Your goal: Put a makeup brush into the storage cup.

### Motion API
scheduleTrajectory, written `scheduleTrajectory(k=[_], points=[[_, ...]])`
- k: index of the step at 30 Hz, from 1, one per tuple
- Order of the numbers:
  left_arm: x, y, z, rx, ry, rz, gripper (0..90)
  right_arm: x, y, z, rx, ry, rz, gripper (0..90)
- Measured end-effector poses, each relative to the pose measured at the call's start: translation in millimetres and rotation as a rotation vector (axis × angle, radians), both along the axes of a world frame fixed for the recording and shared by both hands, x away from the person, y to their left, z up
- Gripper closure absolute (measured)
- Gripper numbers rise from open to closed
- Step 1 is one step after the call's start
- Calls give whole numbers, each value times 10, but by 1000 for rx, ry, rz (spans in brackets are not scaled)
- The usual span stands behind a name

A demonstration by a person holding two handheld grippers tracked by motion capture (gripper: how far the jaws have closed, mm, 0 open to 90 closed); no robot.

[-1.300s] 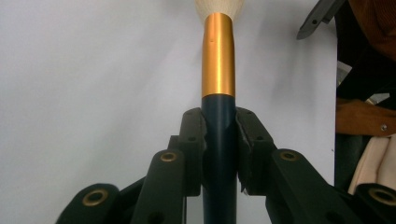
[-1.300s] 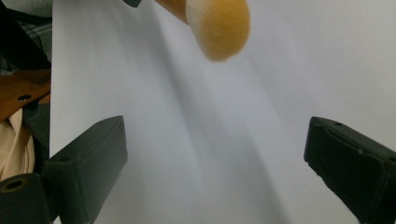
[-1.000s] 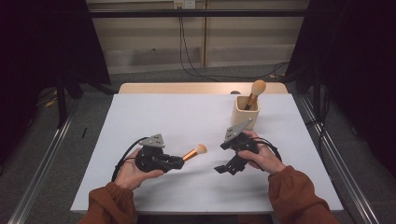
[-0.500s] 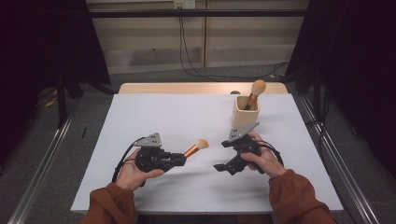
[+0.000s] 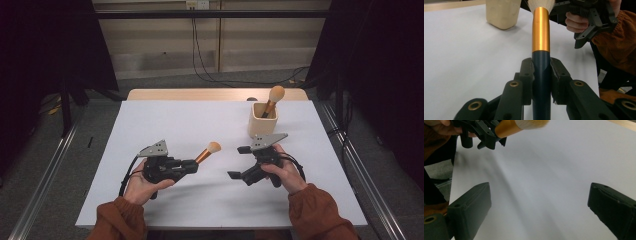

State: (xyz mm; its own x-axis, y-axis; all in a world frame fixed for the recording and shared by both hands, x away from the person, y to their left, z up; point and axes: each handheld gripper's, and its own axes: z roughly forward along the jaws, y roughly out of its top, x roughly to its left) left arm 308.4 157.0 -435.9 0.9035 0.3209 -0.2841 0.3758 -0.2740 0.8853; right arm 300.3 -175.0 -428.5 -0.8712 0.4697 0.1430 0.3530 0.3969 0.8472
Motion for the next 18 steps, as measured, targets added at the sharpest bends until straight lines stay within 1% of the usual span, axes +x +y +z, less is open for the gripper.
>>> scheduleTrajectory(k=[2,4,5,6,10,14,16,18], points=[[-5,-2,1,-9,-9,2,744,-10,-2,7,13,-4,-8,36],[-18,-12,5,-10,-25,14,744,-32,-3,7,45,-35,-7,36],[-18,-18,4,-25,-27,18,744,-40,-2,5,61,-53,-8,36],[-22,-23,6,-30,-27,24,744,-47,-1,9,71,-62,-13,35],[-31,-28,22,-62,-36,39,744,-41,-3,15,93,-88,-28,57],[-55,-38,58,-97,-41,42,744,-40,4,20,136,-85,-1,73],[-58,-39,68,-113,-39,37,744,-48,13,28,169,-94,33,67],[-66,-47,74,-116,-43,34,744,-63,28,43,184,-115,51,39]])
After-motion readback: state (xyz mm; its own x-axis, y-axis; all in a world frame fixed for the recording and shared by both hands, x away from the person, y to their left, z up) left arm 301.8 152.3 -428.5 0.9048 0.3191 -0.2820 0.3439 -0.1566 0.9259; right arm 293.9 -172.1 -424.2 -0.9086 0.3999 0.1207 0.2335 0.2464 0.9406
